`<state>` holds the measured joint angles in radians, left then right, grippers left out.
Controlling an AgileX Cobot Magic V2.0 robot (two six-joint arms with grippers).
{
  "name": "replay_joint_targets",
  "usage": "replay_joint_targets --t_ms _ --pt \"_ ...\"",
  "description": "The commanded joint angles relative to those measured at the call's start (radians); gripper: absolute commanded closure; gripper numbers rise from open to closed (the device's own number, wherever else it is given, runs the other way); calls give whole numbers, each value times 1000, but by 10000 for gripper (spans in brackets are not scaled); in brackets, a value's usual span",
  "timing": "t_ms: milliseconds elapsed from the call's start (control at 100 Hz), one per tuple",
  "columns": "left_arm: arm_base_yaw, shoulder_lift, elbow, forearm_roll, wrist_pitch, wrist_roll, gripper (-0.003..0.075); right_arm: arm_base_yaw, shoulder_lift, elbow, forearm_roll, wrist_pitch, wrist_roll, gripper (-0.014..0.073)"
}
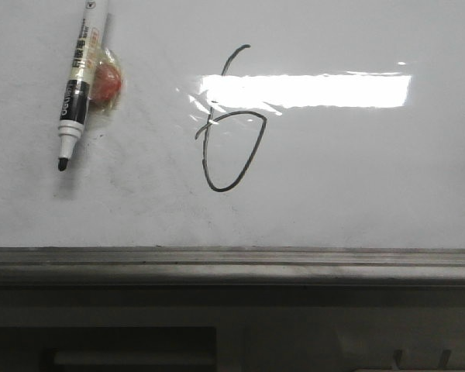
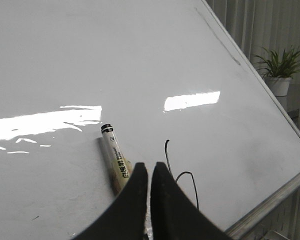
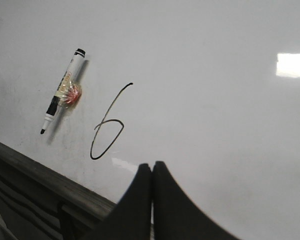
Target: Write number 6 on whiteboard
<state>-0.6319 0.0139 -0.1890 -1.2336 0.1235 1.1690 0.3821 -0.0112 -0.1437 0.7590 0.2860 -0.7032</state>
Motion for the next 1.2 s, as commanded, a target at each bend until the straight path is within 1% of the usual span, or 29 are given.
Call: replay_joint_targets --t_ms 0,80,980,1020,1080,1130,1160,1190 --pt "-1 10 -28 -42 -35 -1 741 -8 -11 -25 19 -76 -9 659" --pt "-1 10 -28 -70 -35 -1 740 -8 -11 -25 19 -76 -9 659" --pt "-1 10 -24 -66 -35 -1 740 -8 -11 -25 19 -78 -9 659" --pt "-1 10 -24 -25 -35 -5 740 -8 -11 -25 19 -78 -9 659" --pt "-1 10 -20 109 -30 -59 740 -8 -11 -25 19 -78 -9 659" --pt "7 12 -12 261 -28 -178 740 -8 -11 -25 19 -78 -9 659" --pt "17 14 -6 360 -37 -311 740 -8 -11 -25 19 -78 -9 659" --pt "33 18 4 492 -43 -428 740 -8 -11 -25 19 -78 -9 659"
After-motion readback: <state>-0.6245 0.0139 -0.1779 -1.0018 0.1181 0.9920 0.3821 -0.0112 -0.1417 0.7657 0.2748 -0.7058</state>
